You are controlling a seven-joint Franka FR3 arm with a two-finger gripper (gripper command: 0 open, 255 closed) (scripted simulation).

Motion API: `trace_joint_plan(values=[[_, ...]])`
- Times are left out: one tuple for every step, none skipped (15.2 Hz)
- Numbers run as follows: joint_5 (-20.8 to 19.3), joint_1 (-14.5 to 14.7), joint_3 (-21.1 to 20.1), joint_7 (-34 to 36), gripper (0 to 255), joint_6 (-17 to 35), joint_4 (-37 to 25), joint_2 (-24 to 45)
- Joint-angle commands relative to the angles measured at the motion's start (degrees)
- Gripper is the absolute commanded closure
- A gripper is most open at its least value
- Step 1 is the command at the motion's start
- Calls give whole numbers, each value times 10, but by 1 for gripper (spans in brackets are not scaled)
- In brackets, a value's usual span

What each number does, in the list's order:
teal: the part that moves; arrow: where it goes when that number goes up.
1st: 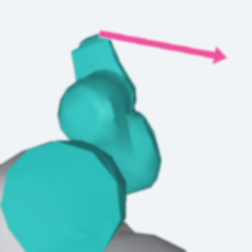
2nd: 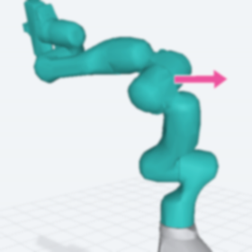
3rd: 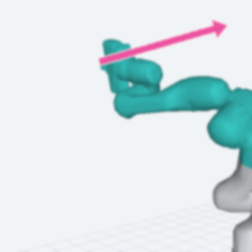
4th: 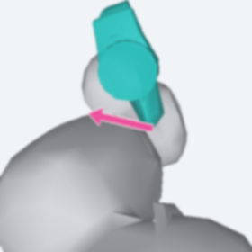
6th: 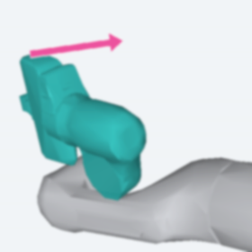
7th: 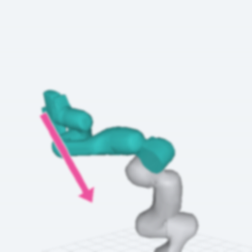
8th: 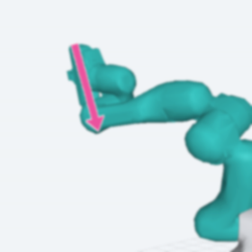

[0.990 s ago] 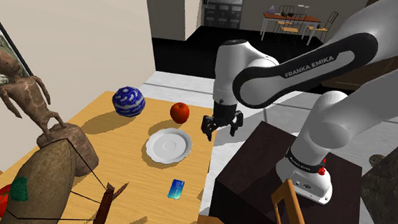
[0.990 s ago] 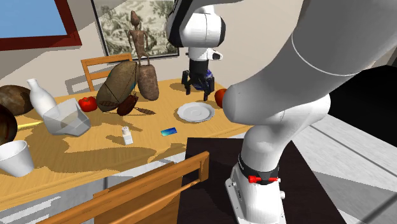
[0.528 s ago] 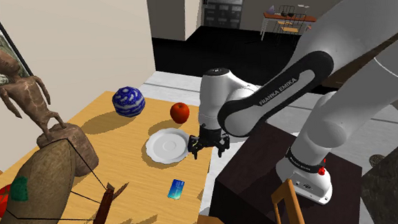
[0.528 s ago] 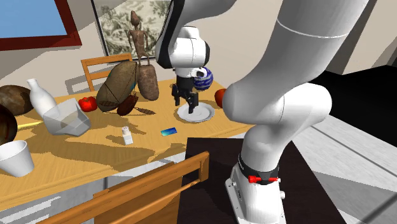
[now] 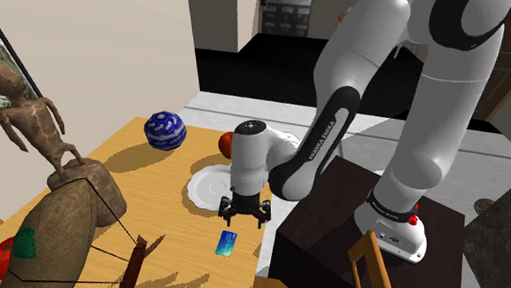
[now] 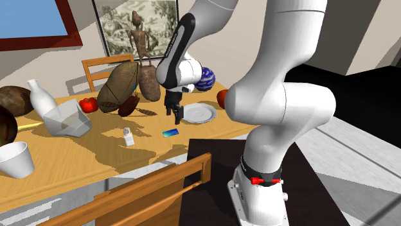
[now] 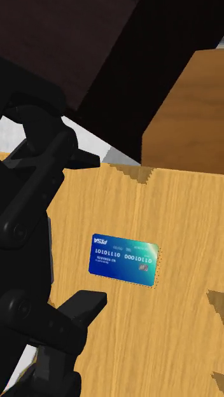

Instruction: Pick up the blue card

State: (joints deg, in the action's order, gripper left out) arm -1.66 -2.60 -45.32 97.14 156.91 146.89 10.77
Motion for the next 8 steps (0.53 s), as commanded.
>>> trace_joint_plan(values=[[-97,61,62,109,0,27,-36,70],[-116,94,94,138,0,35,-54,94],[-133,121,120,165,0,42,-72,117],[-144,147,144,188,0,49,-91,139],[-153,170,165,209,0,55,-111,161],[-160,191,184,228,0,60,-131,183],[-165,210,201,246,0,64,-152,204],[-168,216,207,248,0,70,-155,212]])
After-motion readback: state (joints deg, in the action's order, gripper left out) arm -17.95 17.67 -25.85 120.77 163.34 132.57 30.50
